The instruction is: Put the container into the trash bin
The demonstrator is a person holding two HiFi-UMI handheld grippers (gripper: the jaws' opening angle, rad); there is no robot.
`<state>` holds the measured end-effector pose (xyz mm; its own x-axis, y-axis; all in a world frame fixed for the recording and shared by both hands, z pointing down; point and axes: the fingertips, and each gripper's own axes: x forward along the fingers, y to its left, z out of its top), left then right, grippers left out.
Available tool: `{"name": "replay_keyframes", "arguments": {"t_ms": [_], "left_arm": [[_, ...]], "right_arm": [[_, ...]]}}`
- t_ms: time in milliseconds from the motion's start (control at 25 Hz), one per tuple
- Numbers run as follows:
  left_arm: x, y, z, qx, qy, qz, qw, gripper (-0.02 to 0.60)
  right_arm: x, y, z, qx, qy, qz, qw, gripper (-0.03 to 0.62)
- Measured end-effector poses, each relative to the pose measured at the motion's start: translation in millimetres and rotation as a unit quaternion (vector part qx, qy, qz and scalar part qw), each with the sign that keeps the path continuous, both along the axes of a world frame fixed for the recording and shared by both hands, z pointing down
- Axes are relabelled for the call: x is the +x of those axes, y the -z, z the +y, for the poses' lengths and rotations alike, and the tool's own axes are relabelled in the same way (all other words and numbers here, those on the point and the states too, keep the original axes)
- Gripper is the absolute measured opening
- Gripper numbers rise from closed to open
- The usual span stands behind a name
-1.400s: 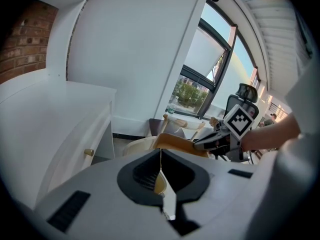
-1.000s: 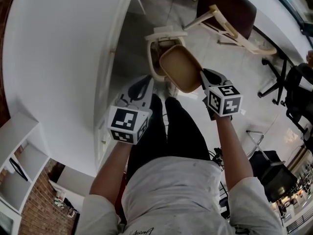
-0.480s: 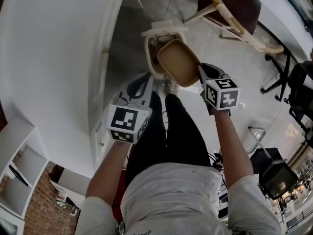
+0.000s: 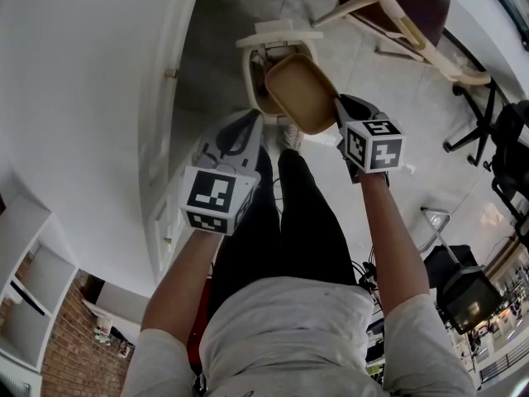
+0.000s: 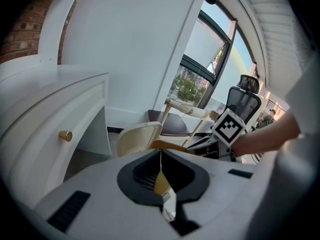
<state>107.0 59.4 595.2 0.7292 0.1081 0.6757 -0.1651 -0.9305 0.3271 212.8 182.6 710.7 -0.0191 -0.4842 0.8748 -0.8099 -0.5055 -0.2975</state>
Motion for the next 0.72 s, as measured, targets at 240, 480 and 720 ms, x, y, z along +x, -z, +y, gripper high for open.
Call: {"name": "replay_keyframes", "arguments": {"t_ms": [240,480,720], "left_arm": [[-5.3,-11.8,0.2,-0.003,0.000,-0.004,1.0000,0.018],[-8.7,-23.7,-3.9,-0.005,0.001,-0.004,1.0000,0.018],[-12.1,-38.8,-6.6,-0.012,0.003,-0.008,0.9999,0.018]], "right_arm": [[-5.8,-22.0,-1.0,-0.010,-0.003,-0.010,1.000,0.040],[-9.0,-46.3,-8.8,-0.016,-0.009,-0.014,1.000,0.040],[-15.5,-69.2,-13.2,-0.024,-0.012,-0.019,0.999,0.041]]}}
